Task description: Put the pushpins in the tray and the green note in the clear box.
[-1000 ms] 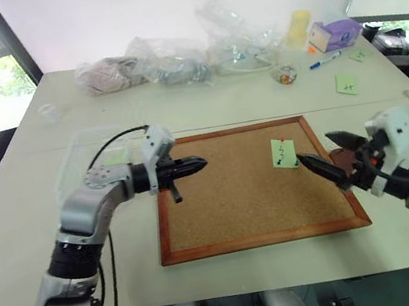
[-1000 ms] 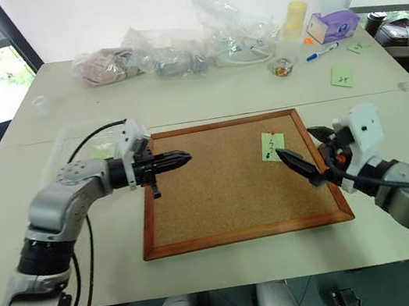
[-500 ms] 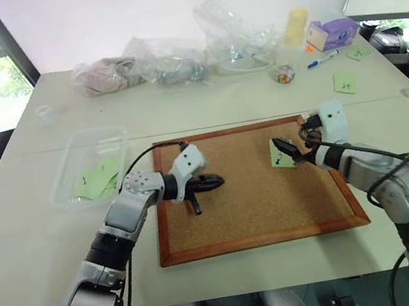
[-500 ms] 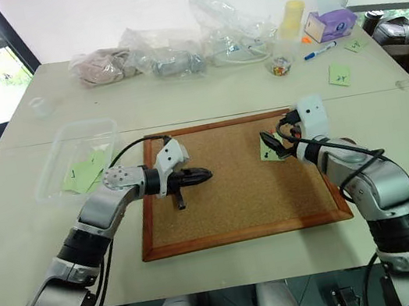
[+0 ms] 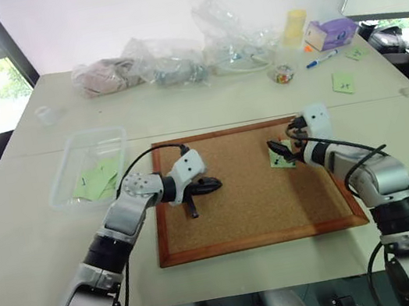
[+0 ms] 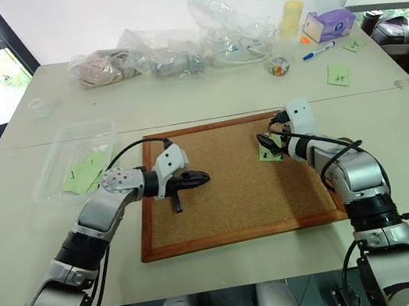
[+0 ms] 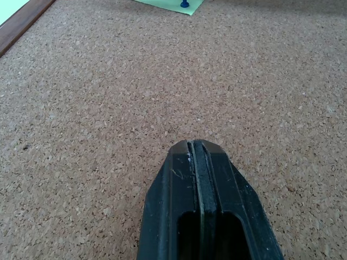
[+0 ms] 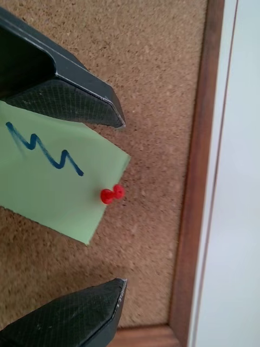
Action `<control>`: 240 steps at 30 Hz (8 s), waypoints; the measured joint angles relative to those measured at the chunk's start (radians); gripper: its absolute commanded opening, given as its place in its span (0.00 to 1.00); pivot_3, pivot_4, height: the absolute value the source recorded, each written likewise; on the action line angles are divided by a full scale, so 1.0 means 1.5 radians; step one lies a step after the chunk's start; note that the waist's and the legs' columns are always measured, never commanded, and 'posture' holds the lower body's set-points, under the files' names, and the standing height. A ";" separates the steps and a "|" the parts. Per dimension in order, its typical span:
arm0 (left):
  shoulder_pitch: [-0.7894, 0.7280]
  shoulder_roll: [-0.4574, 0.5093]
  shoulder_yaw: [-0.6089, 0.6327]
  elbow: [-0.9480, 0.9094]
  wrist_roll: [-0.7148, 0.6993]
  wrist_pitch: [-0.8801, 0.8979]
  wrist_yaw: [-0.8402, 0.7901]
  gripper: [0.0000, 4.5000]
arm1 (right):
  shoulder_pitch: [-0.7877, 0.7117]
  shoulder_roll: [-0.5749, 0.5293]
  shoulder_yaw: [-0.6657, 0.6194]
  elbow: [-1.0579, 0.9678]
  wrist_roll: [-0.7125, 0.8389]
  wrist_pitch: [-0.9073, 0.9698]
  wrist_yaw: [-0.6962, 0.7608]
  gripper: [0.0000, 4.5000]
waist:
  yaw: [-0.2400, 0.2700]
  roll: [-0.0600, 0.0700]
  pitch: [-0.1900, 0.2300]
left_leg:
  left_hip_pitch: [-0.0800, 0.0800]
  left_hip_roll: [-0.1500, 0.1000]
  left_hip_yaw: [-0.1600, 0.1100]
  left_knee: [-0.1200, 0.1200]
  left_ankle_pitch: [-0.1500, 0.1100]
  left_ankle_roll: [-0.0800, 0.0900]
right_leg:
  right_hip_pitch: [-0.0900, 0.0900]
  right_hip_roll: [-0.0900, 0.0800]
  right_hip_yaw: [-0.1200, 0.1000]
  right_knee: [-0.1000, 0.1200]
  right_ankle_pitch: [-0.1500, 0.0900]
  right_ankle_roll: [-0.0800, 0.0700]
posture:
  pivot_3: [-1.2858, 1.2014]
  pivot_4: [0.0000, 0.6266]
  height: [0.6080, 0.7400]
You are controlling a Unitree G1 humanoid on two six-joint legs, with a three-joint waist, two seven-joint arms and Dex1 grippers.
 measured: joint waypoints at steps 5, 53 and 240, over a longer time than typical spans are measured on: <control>0.003 -0.001 0.001 -0.006 0.005 0.001 0.001 0.00 | -0.016 0.007 -0.001 0.030 -0.019 -0.014 0.011 0.59 | 0.000 0.000 0.000 | 0.000 0.000 0.000 0.000 0.000 0.000 | 0.000 0.000 0.000 0.000 0.000 0.000 | 0.52 0.24 0.98; 0.002 -0.017 0.002 0.001 0.019 -0.002 -0.005 0.00 | 0.050 0.063 -0.053 0.002 -0.067 -0.126 -0.007 0.55 | 0.001 0.001 0.000 | 0.000 0.000 0.000 0.000 0.000 0.000 | 0.000 0.000 0.000 0.000 0.000 0.000 | 0.52 0.24 0.98; -0.004 -0.039 0.001 0.016 0.050 -0.025 -0.022 0.00 | 0.356 0.103 -0.246 -0.203 -0.028 -0.213 -0.113 0.05 | 0.004 0.003 -0.001 | 0.000 -0.001 -0.001 0.000 0.000 0.000 | 0.002 -0.001 0.000 -0.001 0.000 0.000 | 0.52 0.24 0.98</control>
